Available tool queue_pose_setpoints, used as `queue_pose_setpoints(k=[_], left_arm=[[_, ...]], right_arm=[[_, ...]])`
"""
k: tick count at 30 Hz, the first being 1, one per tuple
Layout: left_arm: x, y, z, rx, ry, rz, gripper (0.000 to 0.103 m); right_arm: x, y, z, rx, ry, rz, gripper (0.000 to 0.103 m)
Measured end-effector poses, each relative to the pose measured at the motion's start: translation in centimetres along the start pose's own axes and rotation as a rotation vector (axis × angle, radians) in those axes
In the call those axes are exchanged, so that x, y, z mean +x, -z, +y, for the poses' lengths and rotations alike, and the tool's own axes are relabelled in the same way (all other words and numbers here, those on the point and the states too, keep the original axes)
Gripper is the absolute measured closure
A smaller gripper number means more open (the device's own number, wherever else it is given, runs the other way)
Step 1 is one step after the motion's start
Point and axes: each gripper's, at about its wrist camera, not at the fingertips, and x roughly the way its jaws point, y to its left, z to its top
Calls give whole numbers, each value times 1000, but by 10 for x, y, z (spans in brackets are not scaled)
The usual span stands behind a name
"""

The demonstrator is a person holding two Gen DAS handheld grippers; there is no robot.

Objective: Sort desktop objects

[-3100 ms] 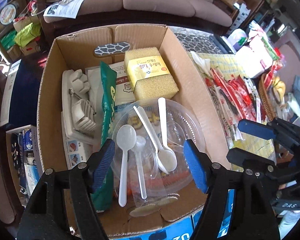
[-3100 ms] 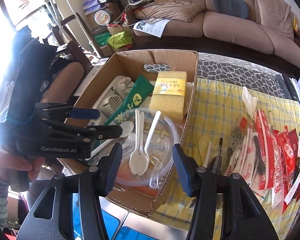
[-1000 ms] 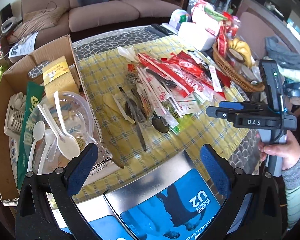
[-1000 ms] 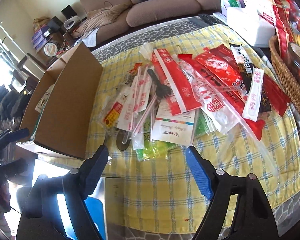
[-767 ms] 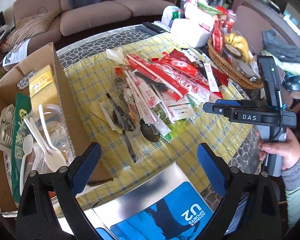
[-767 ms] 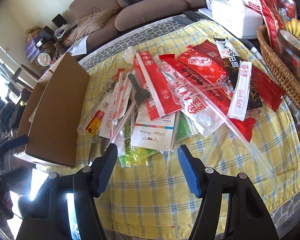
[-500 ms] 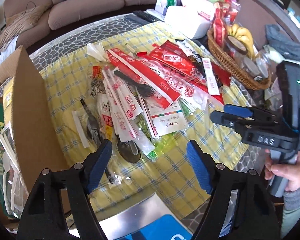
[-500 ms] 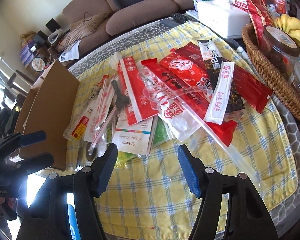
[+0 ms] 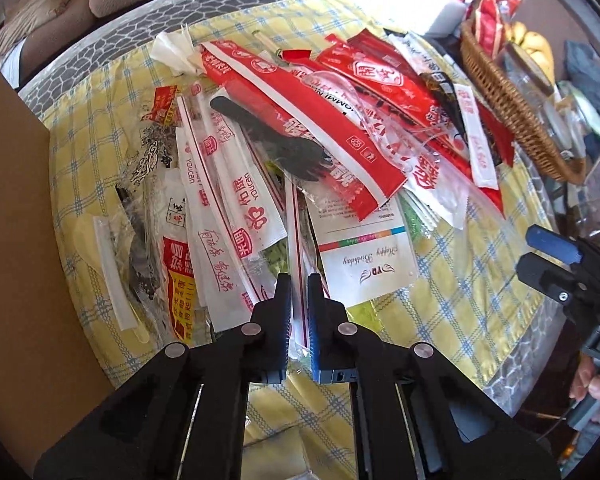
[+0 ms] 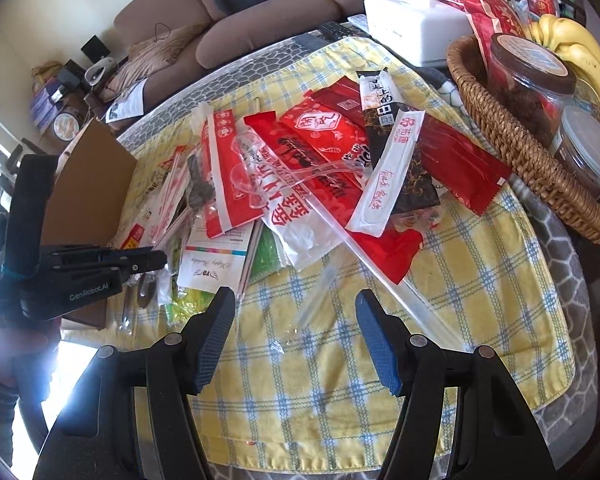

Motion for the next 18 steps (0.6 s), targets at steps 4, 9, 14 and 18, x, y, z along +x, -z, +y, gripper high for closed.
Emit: queue_pose_setpoints(k=[4,9,14,18], left_arm=[[-33,16,10,-23,63,-52,96],[-73,42,21,-34,109,-106,97],[-109,60,34,-56,143,-174,97],[-139,64,52,-93,164,-236,97]], right_arm=[[1,-2,9,-10,-14,-2,37],[0,-7,27,-22,-35,-6,37],[0,-11,48,-31,-65,-6,37],[8,-18,65,-36,-99,-1,37]])
